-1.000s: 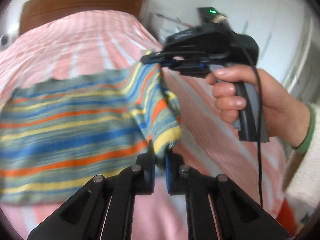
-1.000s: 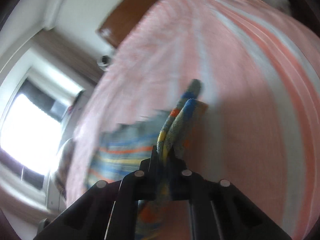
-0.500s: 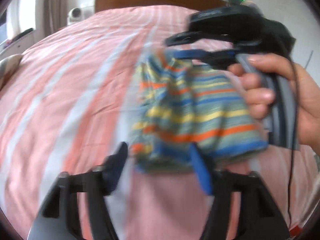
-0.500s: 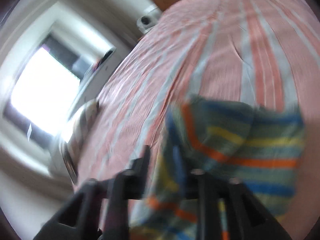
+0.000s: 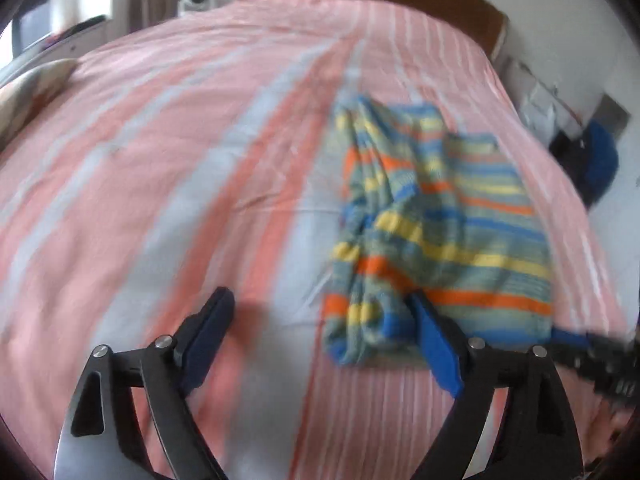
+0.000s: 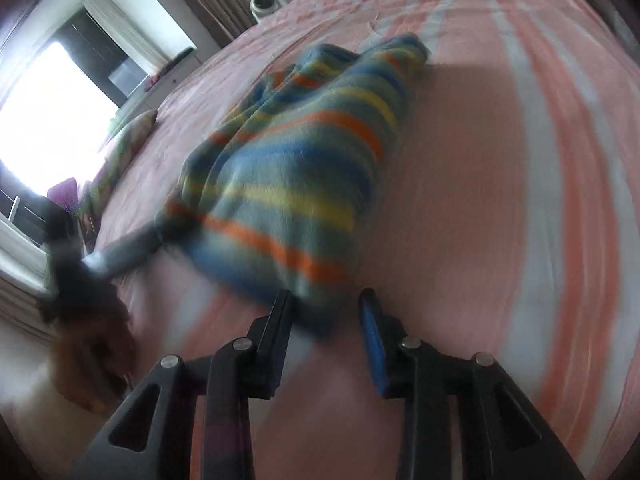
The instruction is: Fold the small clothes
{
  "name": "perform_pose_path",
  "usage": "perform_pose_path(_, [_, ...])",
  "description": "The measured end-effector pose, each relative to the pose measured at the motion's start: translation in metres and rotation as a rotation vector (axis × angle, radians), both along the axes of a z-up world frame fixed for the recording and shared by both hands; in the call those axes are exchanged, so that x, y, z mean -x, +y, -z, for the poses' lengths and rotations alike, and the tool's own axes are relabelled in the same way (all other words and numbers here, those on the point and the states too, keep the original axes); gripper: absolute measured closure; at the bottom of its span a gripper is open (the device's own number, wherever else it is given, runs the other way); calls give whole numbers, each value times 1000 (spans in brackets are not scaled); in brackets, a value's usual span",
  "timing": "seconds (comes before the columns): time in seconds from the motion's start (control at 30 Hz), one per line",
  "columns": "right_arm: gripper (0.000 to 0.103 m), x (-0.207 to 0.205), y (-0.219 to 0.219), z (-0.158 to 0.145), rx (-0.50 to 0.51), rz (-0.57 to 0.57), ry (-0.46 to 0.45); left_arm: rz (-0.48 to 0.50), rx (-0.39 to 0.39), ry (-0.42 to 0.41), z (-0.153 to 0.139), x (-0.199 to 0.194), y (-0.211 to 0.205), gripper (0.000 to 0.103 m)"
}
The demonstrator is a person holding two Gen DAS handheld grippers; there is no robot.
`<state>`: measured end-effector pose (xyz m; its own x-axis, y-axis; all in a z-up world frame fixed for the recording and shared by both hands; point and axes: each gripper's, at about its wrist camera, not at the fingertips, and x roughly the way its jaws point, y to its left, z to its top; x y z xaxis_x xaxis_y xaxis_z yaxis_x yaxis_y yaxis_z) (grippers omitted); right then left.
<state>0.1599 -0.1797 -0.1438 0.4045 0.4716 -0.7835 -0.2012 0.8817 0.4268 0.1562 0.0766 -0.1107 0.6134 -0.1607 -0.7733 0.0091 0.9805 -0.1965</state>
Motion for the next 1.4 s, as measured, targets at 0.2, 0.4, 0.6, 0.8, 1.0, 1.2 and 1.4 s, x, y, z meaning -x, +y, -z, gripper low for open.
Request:
perform_pose_path(0.2, [41,109,-20,-38,75,125,-257,101,12,-92,-29,65,6,3])
perform_pose_path(0.4, [39,145,-48,-45,250,327,-388,217,-44,-174,-4,80,-38,3])
perform_pose_path(0.6, [29,128,-72,-18,331,379,-401,303,-131,-192,33,74,-61,1])
perform_pose_path(0.8, [28,124,-90,14,225,364,-352,302,-128,-201,34,72,-60,0])
perform_pose_path(1.0, [27,124,-90,15,227,363,-360,301,-143,-203,36,70,-60,0])
perform_pose_path(1.2, [27,123,-87,18,242,359,-354,299,-155,-201,38,72,-64,0])
perform_pose_path(1.4, [26,123,-86,17,251,359,-353,299,-156,-200,38,71,-64,0])
